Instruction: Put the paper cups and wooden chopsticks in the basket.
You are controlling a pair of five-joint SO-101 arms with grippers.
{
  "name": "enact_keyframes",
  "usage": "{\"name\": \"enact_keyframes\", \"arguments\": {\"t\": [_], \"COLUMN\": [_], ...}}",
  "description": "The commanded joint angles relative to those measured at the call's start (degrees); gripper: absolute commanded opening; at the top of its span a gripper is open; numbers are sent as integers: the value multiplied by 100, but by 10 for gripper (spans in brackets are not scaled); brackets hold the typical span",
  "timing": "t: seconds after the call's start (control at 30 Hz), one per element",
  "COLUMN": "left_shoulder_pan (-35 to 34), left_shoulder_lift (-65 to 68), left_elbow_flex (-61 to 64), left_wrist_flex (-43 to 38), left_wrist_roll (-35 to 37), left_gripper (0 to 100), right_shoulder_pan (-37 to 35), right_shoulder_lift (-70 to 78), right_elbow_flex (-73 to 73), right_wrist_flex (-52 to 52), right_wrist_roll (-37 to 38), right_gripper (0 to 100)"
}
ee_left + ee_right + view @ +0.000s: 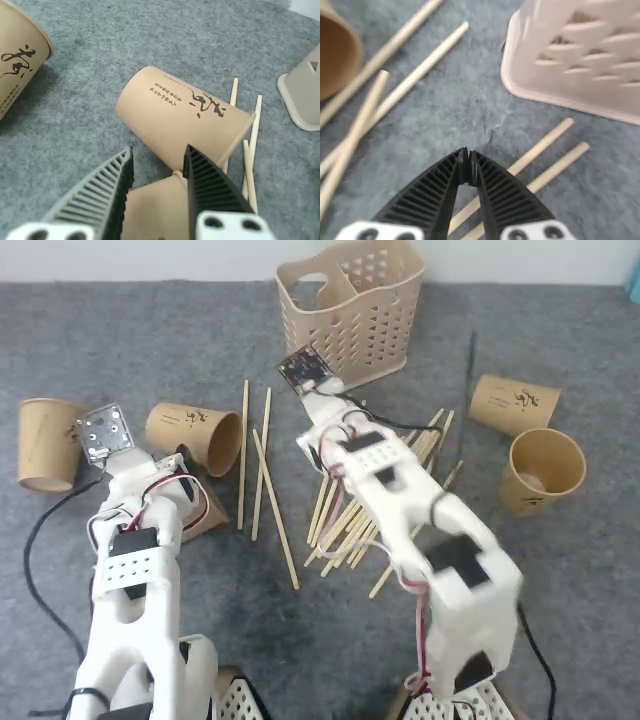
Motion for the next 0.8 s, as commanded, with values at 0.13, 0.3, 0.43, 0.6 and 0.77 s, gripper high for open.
{"name": "enact_keyframes", "arguments": {"t": [0.13,0.3,0.43,0.6,0.77], "left_shoulder_pan": [-26,-9,0,0,0], "left_shoulder_lift": [9,9,9,9,9], "left_elbow_flex": [-347,-347,-312,-312,-312], "left_wrist_flex": [-193,-220,-325,-325,-325], "left_wrist_roll": [53,53,-53,-62,-70], "left_gripper": [160,160,160,160,160], "right_shoulder_pan": [558,1015,1226,1042,567], "right_shoulder_lift": [488,558,479,-84,-400], "right_elbow_flex": [-1846,-1785,-1459,-1081,-1029], "right_wrist_flex": [1771,2088,2079,2044,1824], "right_wrist_roll": [70,97,352,360,97], "right_gripper": [9,9,9,9,9]}}
